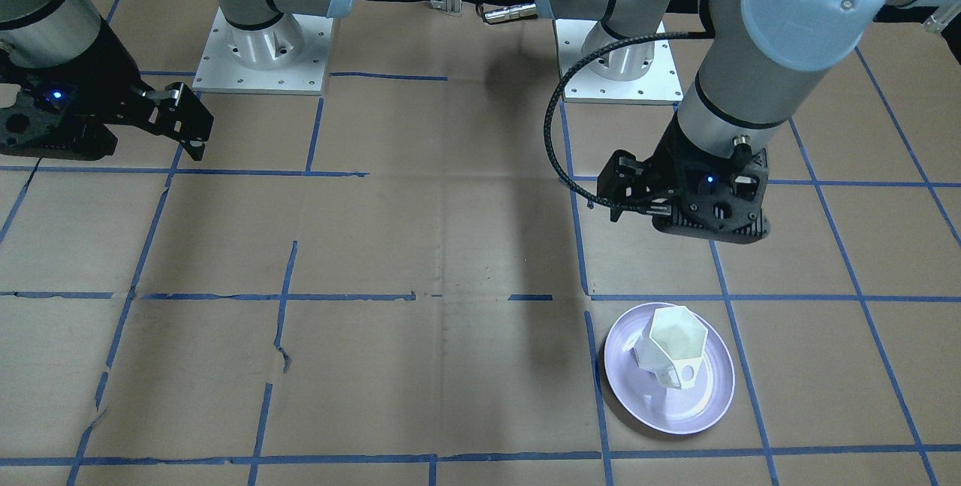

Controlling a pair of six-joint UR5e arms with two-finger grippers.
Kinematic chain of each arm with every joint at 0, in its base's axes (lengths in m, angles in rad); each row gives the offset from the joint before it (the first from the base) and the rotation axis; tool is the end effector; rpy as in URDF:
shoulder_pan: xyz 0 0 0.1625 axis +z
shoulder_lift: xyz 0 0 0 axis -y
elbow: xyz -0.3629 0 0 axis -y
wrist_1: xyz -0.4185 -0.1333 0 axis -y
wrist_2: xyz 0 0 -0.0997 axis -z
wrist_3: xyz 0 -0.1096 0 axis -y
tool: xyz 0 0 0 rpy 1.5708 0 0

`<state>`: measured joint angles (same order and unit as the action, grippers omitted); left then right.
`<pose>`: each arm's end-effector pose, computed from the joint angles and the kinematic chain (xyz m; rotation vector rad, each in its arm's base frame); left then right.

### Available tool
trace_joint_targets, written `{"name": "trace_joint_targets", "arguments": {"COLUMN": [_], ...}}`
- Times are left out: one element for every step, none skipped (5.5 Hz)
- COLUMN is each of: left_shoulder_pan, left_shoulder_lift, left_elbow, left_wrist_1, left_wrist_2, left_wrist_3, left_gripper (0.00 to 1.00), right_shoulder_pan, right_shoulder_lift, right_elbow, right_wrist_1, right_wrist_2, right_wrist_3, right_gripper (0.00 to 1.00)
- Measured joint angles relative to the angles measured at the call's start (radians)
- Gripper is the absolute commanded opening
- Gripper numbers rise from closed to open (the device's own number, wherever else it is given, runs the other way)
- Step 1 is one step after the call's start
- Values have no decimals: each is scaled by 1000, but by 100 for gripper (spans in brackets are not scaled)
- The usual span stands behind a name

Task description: Flip cup and place on plate

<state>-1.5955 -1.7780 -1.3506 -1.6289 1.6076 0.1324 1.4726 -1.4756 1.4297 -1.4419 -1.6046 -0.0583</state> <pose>-0.1437 -0.5844 0.4092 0.2451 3.0967 0.0730 0.0758 -0.5529 0.4255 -0.0599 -3.1110 -0.1329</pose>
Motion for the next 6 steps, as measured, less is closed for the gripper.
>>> {"name": "trace_joint_targets", "arguments": {"left_shoulder_pan": [-10, -16, -17, -18, -17, -14], "left_shoulder_lift": [57, 115, 159, 181, 189, 193], "left_elbow": [-17, -62, -119, -159, -175, -179], "left_wrist_1": [-45, -49, -4, 67, 110, 118], "left_wrist_2": [-1, 2, 3, 1, -1, -1], "left_wrist_3": [-16, -20, -21, -29, -49, -68], "left_gripper": [98, 98, 98, 98, 98, 98], "right_shoulder_pan": [0, 0, 0, 0, 0, 0], "right_shoulder_lift": [0, 0, 0, 0, 0, 0], "right_elbow": [0, 0, 0, 0, 0, 0], "right_wrist_1": [0, 0, 0, 0, 0, 0], "right_wrist_2": [0, 0, 0, 0, 0, 0], "right_wrist_3": [0, 0, 0, 0, 0, 0], "right_gripper": [100, 100, 100, 100, 100, 100]}}
